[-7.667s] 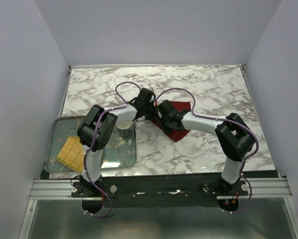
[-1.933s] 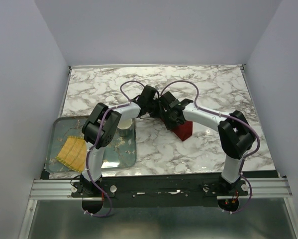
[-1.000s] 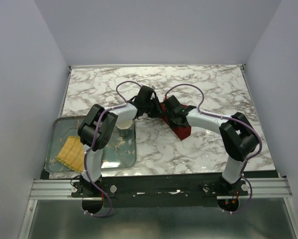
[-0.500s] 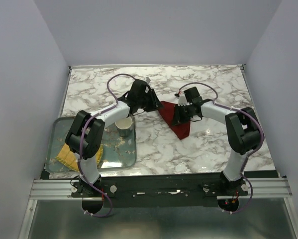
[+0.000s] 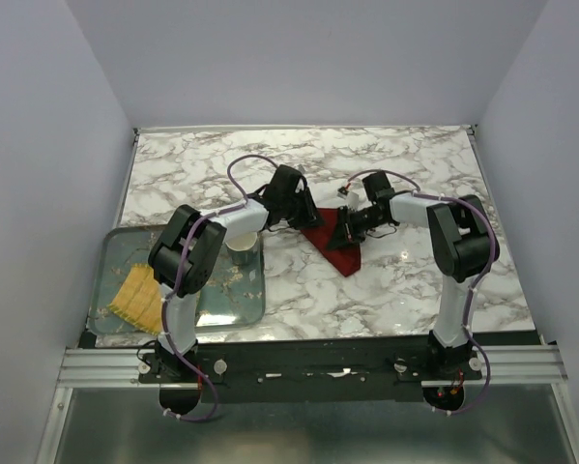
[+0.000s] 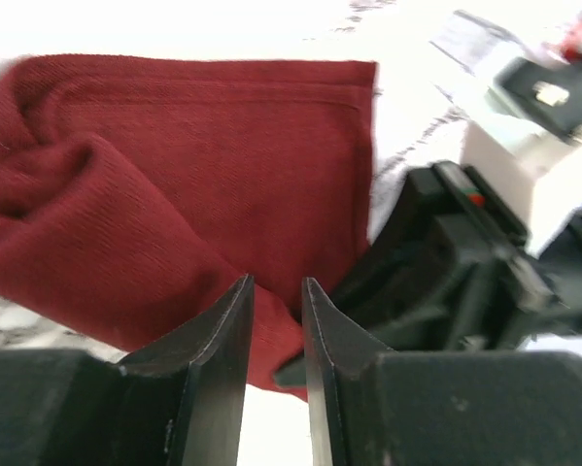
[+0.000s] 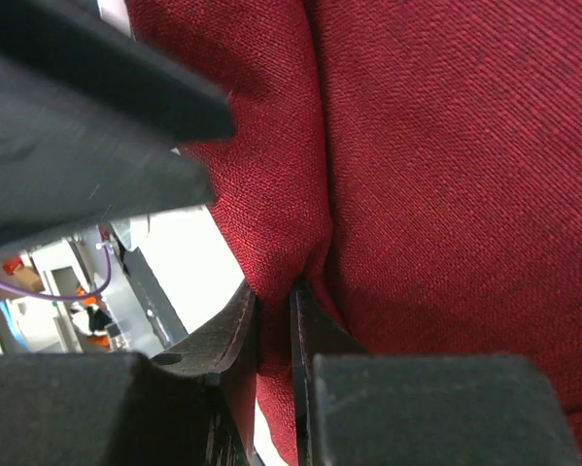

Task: Fold the napkin, place the utensils inside, and roll it up
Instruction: Roll the napkin with the utensil

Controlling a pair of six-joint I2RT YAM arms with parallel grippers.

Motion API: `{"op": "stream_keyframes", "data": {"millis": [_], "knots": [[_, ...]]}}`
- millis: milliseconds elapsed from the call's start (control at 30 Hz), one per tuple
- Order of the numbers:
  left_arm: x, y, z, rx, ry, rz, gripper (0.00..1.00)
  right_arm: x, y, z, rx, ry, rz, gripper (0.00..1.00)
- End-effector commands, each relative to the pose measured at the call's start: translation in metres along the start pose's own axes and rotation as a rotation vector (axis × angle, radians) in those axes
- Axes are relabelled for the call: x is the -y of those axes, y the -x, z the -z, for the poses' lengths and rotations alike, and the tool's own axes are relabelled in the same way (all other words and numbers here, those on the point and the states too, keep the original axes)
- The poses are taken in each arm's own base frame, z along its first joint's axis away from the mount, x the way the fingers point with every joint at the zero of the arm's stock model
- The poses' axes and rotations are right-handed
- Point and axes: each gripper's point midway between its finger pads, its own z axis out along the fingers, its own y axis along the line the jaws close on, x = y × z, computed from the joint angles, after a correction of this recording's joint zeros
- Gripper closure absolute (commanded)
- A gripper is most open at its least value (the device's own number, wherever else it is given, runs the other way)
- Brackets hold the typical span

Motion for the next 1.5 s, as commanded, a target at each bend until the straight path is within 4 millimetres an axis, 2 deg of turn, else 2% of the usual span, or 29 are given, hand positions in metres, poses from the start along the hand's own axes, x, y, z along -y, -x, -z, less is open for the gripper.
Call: {"op": "stream_keyframes", "data": {"millis": [0, 167, 300, 433, 467, 500, 567, 600, 667, 700, 767, 900, 1167, 1333, 1467], "knots": [[-0.010, 0.013, -0.009, 0.024, 0.038, -0.008, 0.67, 0.031, -0.031, -0.001, -0.107, -0.111, -0.083, 0.86], [-0.034, 0.004, -0.019, 0.007, 0.088, 0.002, 0.72, 0.038, -0.024, 0.009, -0.091, -0.203, -0.048, 0.82], [-0.049, 0.001, -0.024, -0.002, 0.117, 0.008, 0.75, 0.035, -0.018, 0.021, -0.076, -0.301, 0.014, 0.75], [-0.056, -0.003, -0.027, -0.015, 0.126, 0.012, 0.77, 0.018, -0.013, 0.030, -0.055, -0.435, 0.129, 0.66], [-0.058, -0.005, -0.028, -0.019, 0.130, 0.015, 0.77, 0.013, -0.011, 0.033, -0.043, -0.467, 0.159, 0.61], [-0.059, -0.004, -0.028, -0.019, 0.132, 0.015, 0.78, 0.012, -0.003, 0.043, -0.006, -0.547, 0.200, 0.58], [-0.062, -0.004, -0.029, -0.021, 0.137, 0.014, 0.78, -0.001, -0.002, 0.047, 0.015, -0.614, 0.252, 0.52], [-0.063, -0.005, -0.029, -0.023, 0.139, 0.017, 0.78, -0.002, 0.005, 0.057, 0.052, -0.694, 0.283, 0.51], [-0.066, -0.005, -0.030, -0.028, 0.141, 0.025, 0.79, -0.014, 0.003, 0.055, 0.066, -0.743, 0.342, 0.48], [-0.066, -0.006, -0.030, -0.028, 0.141, 0.023, 0.79, -0.009, 0.007, 0.064, 0.091, -0.834, 0.364, 0.46], [-0.067, -0.006, -0.031, -0.029, 0.139, 0.031, 0.79, -0.019, 0.008, 0.060, 0.109, -0.863, 0.418, 0.43], [-0.064, -0.006, -0.032, -0.035, 0.125, 0.039, 0.80, -0.017, 0.006, 0.052, 0.112, -0.953, 0.471, 0.39], [-0.067, -0.009, -0.032, -0.048, 0.123, 0.057, 0.80, -0.020, 0.008, 0.016, 0.127, -0.997, 0.553, 0.36], [-0.069, -0.008, -0.031, -0.049, 0.119, 0.073, 0.81, -0.005, 0.005, 0.004, 0.112, -1.032, 0.549, 0.37], [-0.069, -0.009, -0.031, -0.056, 0.108, 0.083, 0.81, 0.011, 0.002, 0.007, 0.118, -1.095, 0.535, 0.38]]}}
